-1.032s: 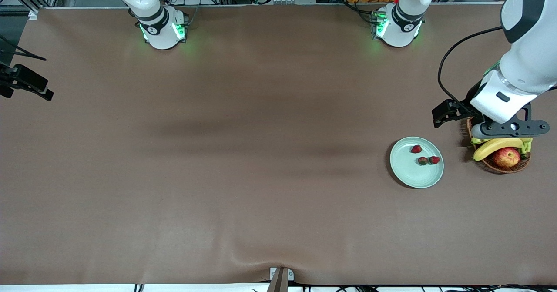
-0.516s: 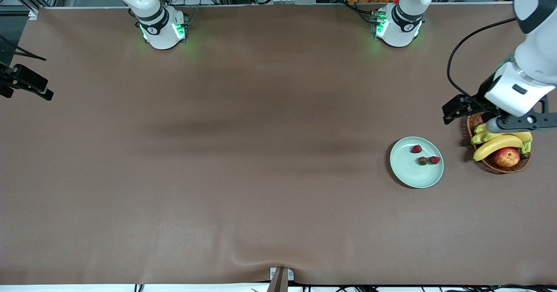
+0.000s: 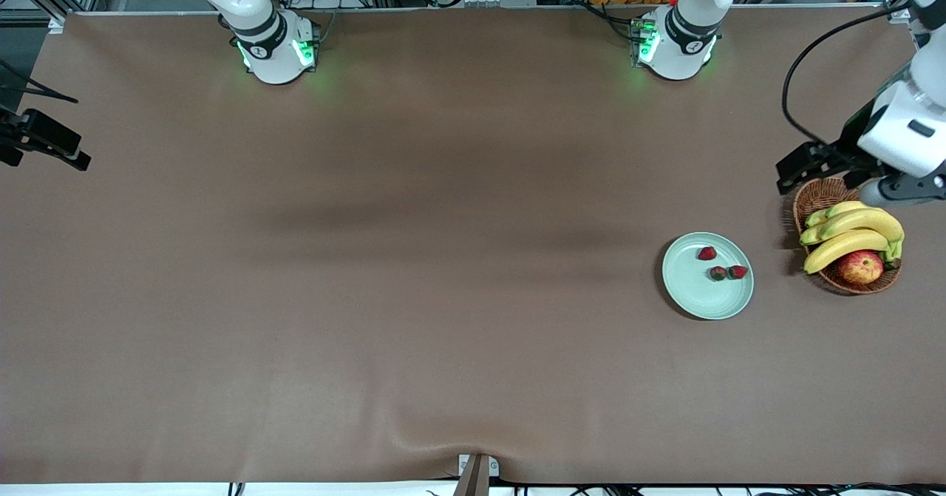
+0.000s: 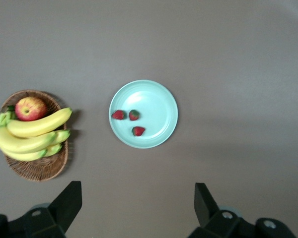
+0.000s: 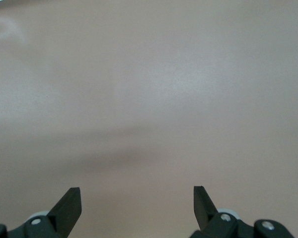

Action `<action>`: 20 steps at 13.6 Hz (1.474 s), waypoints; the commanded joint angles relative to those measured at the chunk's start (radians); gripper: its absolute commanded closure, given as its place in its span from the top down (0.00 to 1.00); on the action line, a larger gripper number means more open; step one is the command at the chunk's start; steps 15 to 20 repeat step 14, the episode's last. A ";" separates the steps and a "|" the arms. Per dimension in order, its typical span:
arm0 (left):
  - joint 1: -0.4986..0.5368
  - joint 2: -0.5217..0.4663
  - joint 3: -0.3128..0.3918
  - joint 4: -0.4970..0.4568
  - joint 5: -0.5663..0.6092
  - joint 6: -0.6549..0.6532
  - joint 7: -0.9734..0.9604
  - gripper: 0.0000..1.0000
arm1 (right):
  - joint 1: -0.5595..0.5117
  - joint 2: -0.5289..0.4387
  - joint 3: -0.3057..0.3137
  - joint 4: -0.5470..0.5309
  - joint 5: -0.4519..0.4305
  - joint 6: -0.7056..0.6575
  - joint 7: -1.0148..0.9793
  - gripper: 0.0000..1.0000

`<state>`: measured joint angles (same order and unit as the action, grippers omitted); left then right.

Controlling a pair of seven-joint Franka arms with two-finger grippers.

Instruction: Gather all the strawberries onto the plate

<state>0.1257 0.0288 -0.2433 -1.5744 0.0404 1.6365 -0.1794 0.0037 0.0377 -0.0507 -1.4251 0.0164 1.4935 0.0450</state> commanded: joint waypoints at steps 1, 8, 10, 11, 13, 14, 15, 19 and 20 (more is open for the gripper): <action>-0.035 -0.033 0.076 -0.009 -0.046 -0.053 0.050 1.00 | -0.013 -0.013 0.006 -0.009 0.005 -0.004 -0.011 1.00; -0.052 -0.055 0.113 0.000 -0.064 -0.119 0.100 1.00 | -0.014 -0.013 0.006 -0.009 0.005 -0.006 -0.011 1.00; -0.063 -0.053 0.119 0.026 -0.060 -0.132 0.103 1.00 | -0.014 -0.013 0.006 -0.009 0.007 -0.004 -0.011 1.00; -0.067 -0.050 0.119 0.036 -0.056 -0.148 0.101 1.00 | -0.013 -0.013 0.006 -0.009 0.007 -0.004 -0.011 1.00; -0.074 -0.044 0.117 0.062 -0.015 -0.152 0.101 1.00 | -0.016 -0.013 0.006 -0.009 0.007 -0.004 -0.011 1.00; -0.074 -0.044 0.117 0.065 -0.013 -0.153 0.101 1.00 | -0.014 -0.013 0.006 -0.009 0.007 -0.005 -0.011 1.00; -0.074 -0.044 0.117 0.065 -0.013 -0.153 0.101 1.00 | -0.014 -0.013 0.006 -0.009 0.007 -0.005 -0.011 1.00; -0.074 -0.044 0.117 0.065 -0.013 -0.153 0.101 1.00 | -0.014 -0.013 0.006 -0.009 0.007 -0.005 -0.011 1.00; -0.074 -0.044 0.117 0.065 -0.013 -0.153 0.101 1.00 | -0.014 -0.013 0.006 -0.009 0.007 -0.005 -0.011 1.00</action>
